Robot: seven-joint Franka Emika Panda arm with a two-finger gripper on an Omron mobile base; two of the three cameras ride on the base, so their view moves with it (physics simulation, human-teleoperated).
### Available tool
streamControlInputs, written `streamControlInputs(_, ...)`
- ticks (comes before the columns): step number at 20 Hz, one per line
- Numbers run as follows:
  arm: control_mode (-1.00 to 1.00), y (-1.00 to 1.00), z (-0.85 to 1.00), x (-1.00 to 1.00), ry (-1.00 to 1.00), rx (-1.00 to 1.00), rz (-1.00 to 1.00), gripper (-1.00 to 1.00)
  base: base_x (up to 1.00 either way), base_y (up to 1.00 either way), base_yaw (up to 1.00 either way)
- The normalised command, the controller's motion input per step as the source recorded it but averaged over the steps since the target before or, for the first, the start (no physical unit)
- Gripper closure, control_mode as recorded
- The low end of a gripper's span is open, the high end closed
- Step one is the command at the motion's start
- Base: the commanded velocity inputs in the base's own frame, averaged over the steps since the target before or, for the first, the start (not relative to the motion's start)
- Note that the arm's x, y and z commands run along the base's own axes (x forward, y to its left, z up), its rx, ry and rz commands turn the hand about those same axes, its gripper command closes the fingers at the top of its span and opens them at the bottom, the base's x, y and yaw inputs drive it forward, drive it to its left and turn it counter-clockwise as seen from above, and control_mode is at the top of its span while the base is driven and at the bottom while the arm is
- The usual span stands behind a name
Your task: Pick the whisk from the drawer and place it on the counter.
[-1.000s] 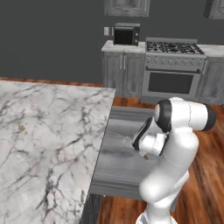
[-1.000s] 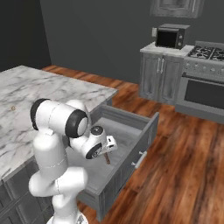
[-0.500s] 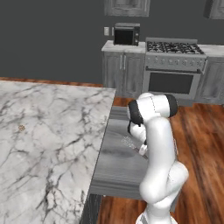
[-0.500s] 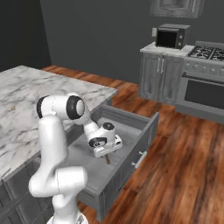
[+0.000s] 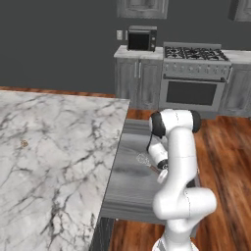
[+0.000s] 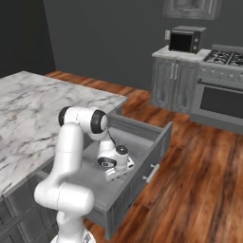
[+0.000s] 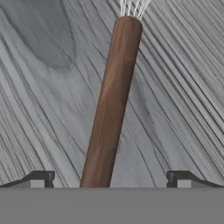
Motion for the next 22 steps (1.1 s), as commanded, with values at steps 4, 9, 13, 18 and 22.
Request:
streamControlInputs(4,-1.0,0.03,-0.77,-0.02,0.0,-0.01,0.0,1.0,0.0,0.0,0.0)
streamControlInputs(9,-1.0,0.0,-0.68,0.0,0.05,0.0,0.0,1.0,0.0,0.0,0.0)
streamControlInputs(13,-1.0,0.0,-0.54,0.0,0.06,0.0,0.0,1.0,0.0,0.0,0.0)
streamControlInputs(18,-1.0,0.1,-0.27,0.2,0.13,-0.03,0.01,1.0,0.0,0.0,0.0)
streamControlInputs(22,-1.0,0.34,-0.23,0.38,0.13,-0.08,0.0,1.0,0.0,0.0,0.0)
